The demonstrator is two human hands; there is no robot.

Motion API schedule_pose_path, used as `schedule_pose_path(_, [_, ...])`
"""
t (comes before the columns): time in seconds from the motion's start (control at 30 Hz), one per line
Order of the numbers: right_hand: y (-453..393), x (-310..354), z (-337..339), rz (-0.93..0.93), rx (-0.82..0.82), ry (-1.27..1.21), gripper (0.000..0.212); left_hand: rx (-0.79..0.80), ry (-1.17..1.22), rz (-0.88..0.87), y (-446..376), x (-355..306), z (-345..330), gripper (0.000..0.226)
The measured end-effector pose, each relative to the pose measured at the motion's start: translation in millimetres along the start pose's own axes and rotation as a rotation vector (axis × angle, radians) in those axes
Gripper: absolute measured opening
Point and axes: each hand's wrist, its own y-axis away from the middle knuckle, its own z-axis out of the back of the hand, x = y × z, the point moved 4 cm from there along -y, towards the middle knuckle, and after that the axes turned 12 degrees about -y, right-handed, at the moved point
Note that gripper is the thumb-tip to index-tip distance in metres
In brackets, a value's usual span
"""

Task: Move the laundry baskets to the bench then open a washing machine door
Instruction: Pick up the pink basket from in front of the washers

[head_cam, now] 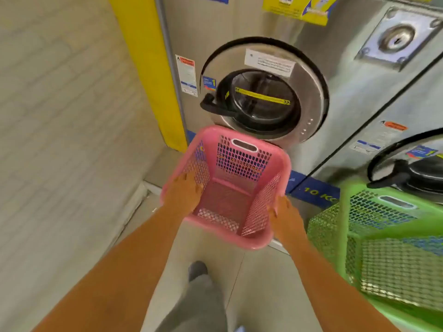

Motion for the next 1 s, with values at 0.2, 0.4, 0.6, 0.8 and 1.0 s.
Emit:
schedule_pose_path(0.2, [-29, -7, -33, -0.132, -0.149, -0.044, 0.041, 0.026, -0.007, -0.046, -63, 30, -20, 0.051])
schedule_pose_path(0.4, [-66, -21, -58, -0.254, -0.233, -0.087, 0.059, 0.046, -0.01, -0.077, -113, 51, -50, 0.053])
schedule_pose_path(0.6, [-93, -42, -79, -0.316, -0.293, -0.058, 0.072, 0.042, 0.028, -0.04, -148, 59, -88, 0.062])
schedule_pose_path(0.8, [-109, -72, -89, -0.339, -0.301, -0.132, 0.075, 0.025, -0.034, -0.08, -184, 71, -106, 0.075])
schedule_pose_path(1.0, [-110, -81, -93, -0.291, -0.333, -0.133, 0.078, -0.041, -0.013, -0.154, -195, 71, -110, 0.074])
